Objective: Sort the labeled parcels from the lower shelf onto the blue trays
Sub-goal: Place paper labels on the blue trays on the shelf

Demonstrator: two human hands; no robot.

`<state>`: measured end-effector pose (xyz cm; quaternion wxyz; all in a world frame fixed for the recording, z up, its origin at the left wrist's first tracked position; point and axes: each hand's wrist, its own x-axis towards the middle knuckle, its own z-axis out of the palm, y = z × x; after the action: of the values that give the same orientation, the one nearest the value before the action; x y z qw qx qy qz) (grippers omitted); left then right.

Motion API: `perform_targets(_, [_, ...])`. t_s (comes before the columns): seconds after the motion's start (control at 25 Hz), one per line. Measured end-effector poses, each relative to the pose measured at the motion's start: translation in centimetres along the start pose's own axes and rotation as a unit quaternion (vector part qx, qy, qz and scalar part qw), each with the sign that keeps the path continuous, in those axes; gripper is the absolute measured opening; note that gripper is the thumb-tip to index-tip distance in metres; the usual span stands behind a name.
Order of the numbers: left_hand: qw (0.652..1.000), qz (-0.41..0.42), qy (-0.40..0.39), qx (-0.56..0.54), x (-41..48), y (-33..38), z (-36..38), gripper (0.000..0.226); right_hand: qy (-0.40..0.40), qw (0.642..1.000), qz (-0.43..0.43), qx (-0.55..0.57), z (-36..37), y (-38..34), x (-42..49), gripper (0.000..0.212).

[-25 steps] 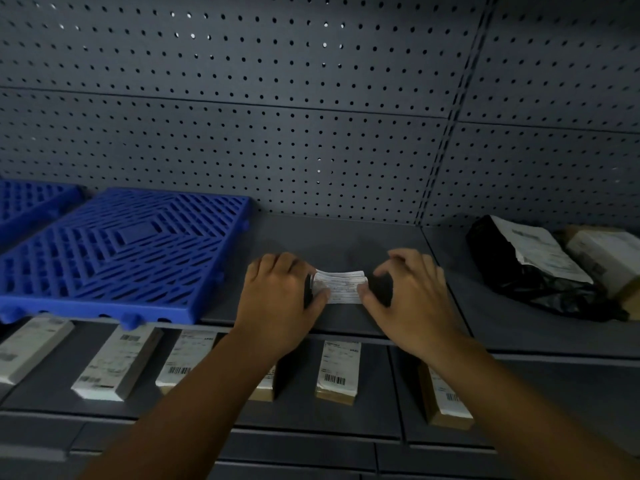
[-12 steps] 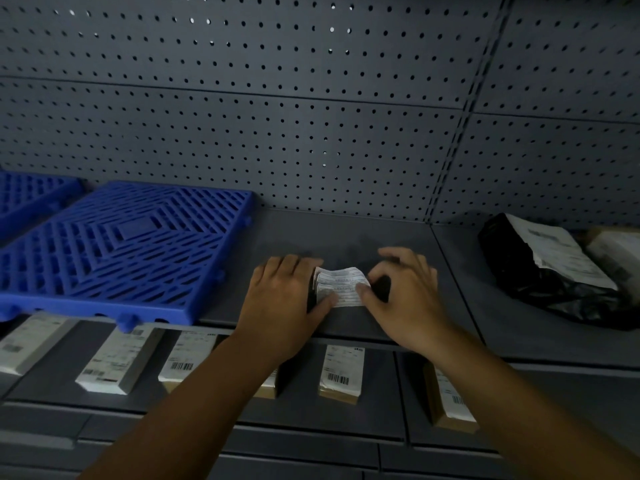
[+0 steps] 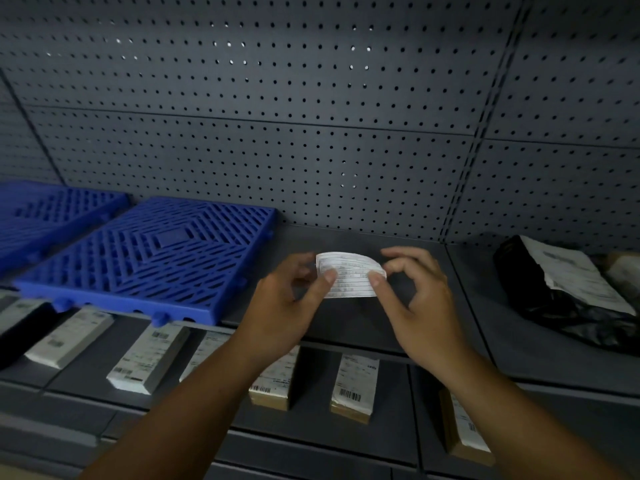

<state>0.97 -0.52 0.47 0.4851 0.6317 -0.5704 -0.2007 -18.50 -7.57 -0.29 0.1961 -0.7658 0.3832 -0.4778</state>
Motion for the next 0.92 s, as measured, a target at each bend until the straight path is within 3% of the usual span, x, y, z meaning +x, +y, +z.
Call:
perform_targets(0.12, [1.0, 0.003, 0.023, -0.014, -1.1, 0.7, -1.1, 0.024, -0.006, 1.0, -0.021, 0.016, 0.4, -1.0, -0.1, 0.012])
perform_targets(0.6, [0.977, -0.017, 0.203, 0.06, -5.7, -2.2, -9.0, 0.026, -0.105, 0.989, -0.06, 0.082, 8.1, -5.6, -0.8, 0.015])
perform_targets(0.8, [0.957, 0.0, 0.29, 0.031, -5.1, -4.0, -14.7, 0.023, -0.095, 0.99, -0.047, 0.095, 10.9, -7.7, 0.6, 0.016])
perform_targets(0.92, [0.956, 0.026, 0.293, 0.012, -4.1, -5.7, -19.2, 0.02, -0.085, 0.992, -0.027, 0.09, 14.2, -10.1, 1.2, 0.014])
